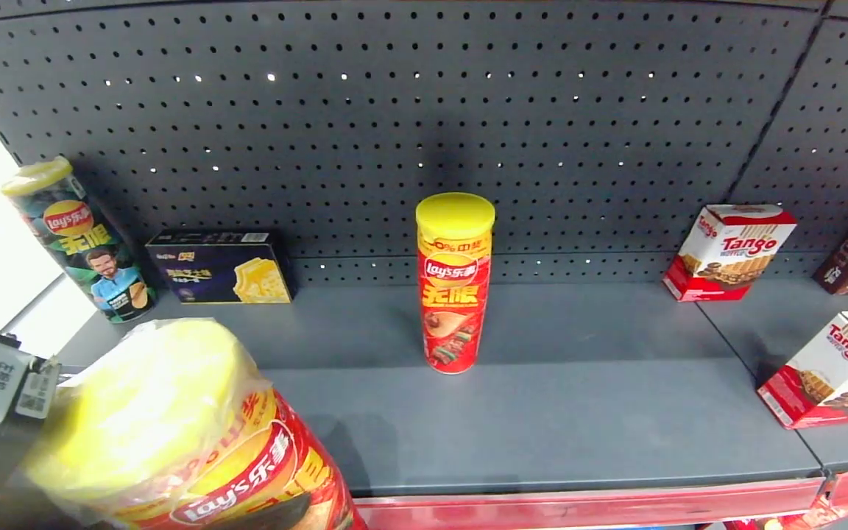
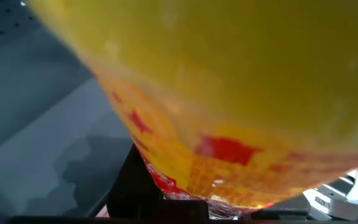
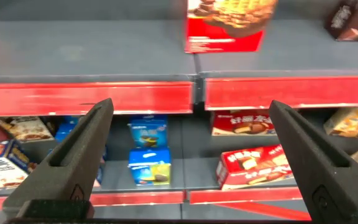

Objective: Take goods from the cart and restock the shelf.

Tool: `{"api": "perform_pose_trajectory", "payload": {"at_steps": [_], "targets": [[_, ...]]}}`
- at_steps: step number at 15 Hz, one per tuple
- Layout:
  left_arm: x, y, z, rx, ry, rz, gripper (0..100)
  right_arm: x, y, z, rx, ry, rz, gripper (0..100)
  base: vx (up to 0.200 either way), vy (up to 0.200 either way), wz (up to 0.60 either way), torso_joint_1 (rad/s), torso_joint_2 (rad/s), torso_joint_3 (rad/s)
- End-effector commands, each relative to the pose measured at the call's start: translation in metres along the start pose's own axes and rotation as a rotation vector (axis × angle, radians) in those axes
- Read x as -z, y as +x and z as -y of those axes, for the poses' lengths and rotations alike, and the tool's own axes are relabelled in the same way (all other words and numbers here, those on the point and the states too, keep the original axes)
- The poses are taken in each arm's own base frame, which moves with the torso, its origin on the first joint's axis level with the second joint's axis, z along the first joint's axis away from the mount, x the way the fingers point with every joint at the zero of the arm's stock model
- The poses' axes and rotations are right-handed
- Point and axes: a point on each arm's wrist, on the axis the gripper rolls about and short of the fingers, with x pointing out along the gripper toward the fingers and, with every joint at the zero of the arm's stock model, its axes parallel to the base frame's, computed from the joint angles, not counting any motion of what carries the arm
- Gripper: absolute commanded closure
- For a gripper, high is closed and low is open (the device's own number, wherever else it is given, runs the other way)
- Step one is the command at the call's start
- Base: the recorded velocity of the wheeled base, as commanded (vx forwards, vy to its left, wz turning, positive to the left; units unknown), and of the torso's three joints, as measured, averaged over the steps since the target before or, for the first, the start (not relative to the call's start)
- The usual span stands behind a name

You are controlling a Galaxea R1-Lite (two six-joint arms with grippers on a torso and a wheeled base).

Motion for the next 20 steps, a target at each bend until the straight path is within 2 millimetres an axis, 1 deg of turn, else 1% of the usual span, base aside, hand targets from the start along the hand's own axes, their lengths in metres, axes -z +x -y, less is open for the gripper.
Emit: {"api": "perform_pose_trajectory", "payload": {"at_steps": [1,7,8,10,13,20], "targets": [[0.001,-0.002,0.000,-0.005,-0.009,0.004,100,0.000,0.000,0.000,0.000,0.000,0.000,0,0.000,0.000,0.00,0.000,0.00,0.000],[-0.002,-0.012,0.001,-0.020,-0.019,0.042,100,0.000,0.000,0.000,0.000,0.000,0.003,0,0.000,0.000,0.00,0.000,0.00,0.000],[-0.001,-0.012,0.001,-0.022,-0.025,0.042,100,0.000,0.000,0.000,0.000,-0.001,0.000,0,0.000,0.000,0.00,0.000,0.00,0.000],[0.002,-0.013,0.000,-0.028,-0.030,0.035,100,0.000,0.000,0.000,-0.001,0.000,0.001,0,0.000,0.000,0.60,0.005,0.00,0.002],[0.005,-0.015,0.001,-0.028,-0.029,0.032,100,0.000,0.000,0.000,-0.001,0.000,0.001,0,0.000,0.000,0.00,0.000,0.00,0.000],[0.000,-0.015,0.000,-0.031,-0.024,0.052,100,-0.002,0.001,0.000,0.013,-0.008,-0.005,0,0.000,0.000,0.00,0.000,0.00,0.000]]}}
